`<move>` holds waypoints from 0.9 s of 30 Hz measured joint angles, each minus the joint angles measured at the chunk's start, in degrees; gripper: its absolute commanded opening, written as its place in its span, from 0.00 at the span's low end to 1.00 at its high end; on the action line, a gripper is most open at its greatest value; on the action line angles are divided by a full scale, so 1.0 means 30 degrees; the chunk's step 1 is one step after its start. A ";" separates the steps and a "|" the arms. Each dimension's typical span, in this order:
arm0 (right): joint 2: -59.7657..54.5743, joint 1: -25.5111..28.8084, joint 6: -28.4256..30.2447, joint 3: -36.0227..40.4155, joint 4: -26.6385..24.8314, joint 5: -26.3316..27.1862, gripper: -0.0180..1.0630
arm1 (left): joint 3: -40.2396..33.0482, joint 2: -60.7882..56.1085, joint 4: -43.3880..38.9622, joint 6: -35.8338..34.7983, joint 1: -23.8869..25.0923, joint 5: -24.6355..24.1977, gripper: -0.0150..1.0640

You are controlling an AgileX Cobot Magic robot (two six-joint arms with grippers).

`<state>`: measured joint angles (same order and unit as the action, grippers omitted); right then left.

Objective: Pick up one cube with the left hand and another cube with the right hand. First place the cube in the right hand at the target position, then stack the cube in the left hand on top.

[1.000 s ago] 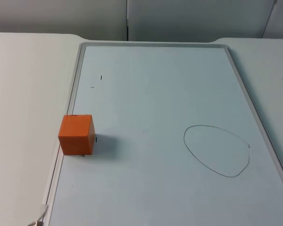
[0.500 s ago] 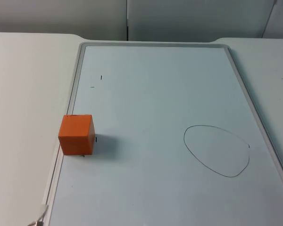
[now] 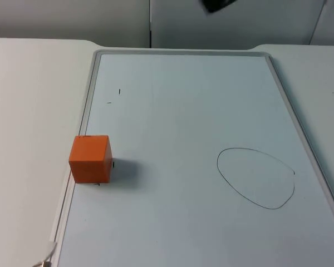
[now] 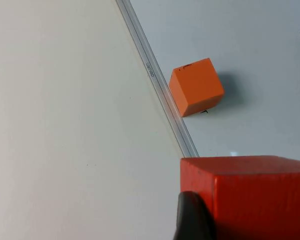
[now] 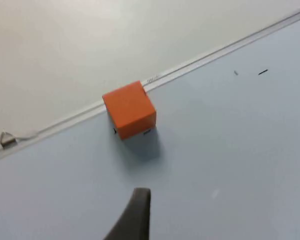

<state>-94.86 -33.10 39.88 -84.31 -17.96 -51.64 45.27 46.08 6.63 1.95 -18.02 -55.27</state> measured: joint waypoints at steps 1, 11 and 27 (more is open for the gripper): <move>-0.0953 -0.0804 -0.0927 -0.0497 0.1233 0.0000 0.83 | 0.0000 0.0000 0.0000 -0.0059 0.0000 0.0000 0.02; -0.6337 -0.4390 -0.1385 -0.0896 0.5209 0.1499 0.83 | 0.0000 0.0000 0.0000 -0.0119 0.0000 0.0000 0.02; -1.3001 -0.4509 0.1365 -0.9327 0.3073 -0.1665 0.83 | 0.0000 0.0000 0.0000 -0.0194 0.0000 -0.0405 0.02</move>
<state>-133.87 -46.63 43.98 -112.29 -8.74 -56.64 45.27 46.08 6.63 1.37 -18.02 -56.49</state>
